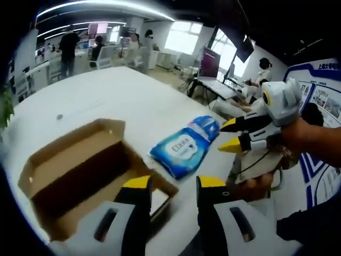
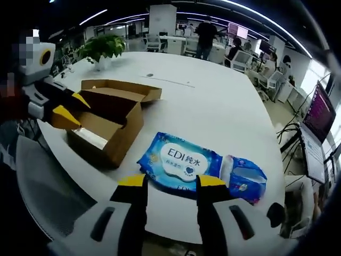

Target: Operate the shoe box by opening the lid, removing the specified soft item, and placing it in the target area until the item is outside and the box remains undamaged.

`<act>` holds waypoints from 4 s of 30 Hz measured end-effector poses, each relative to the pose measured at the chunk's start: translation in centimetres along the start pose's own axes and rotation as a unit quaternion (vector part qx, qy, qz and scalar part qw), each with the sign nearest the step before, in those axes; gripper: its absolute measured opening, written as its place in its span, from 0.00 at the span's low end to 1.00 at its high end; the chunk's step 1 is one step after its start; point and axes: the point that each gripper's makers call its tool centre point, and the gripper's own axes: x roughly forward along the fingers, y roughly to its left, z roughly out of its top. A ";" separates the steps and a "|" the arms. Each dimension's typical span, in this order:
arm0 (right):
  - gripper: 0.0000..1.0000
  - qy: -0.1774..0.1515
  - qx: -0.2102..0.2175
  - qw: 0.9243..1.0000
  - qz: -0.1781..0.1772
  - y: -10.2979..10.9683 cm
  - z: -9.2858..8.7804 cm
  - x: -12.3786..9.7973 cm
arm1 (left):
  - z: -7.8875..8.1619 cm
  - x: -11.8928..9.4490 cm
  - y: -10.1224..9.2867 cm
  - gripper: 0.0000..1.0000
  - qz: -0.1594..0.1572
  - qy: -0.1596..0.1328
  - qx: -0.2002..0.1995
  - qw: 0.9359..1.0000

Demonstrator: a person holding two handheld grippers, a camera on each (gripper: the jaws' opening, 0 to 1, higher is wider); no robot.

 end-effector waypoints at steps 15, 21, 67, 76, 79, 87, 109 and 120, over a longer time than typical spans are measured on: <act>0.32 -0.002 -0.065 0.995 0.070 8.6 4.7 3.3 | -4.5 -6.3 7.3 0.30 0.067 -0.009 -0.073 0.995; 0.32 0.003 -0.086 0.992 0.094 11.0 5.5 4.6 | -6.1 -7.8 9.7 0.31 0.091 -0.009 -0.101 0.991; 0.20 0.272 -0.387 0.814 0.337 18.0 1.8 10.8 | -14.8 -12.5 17.4 0.14 0.235 0.013 -0.269 0.934; 0.27 0.275 -0.399 0.799 0.356 18.2 1.9 9.9 | -14.9 -12.3 17.7 0.11 0.239 0.011 -0.275 0.931; 0.24 0.285 -0.431 0.782 0.349 17.8 0.8 10.4 | -14.9 -12.3 17.8 0.10 0.240 0.011 -0.277 0.930; 0.18 0.269 -0.446 0.782 0.343 19.0 -1.3 11.8 | -15.2 -12.5 17.7 0.06 0.242 0.011 -0.277 0.930; 0.18 0.197 -0.476 0.792 0.328 19.1 0.0 12.6 | -15.7 -12.8 17.0 0.05 0.250 0.016 -0.271 0.929; 0.18 0.175 -0.492 0.791 0.318 18.6 2.5 11.1 | -15.7 -12.8 17.0 0.05 0.249 0.011 -0.276 0.928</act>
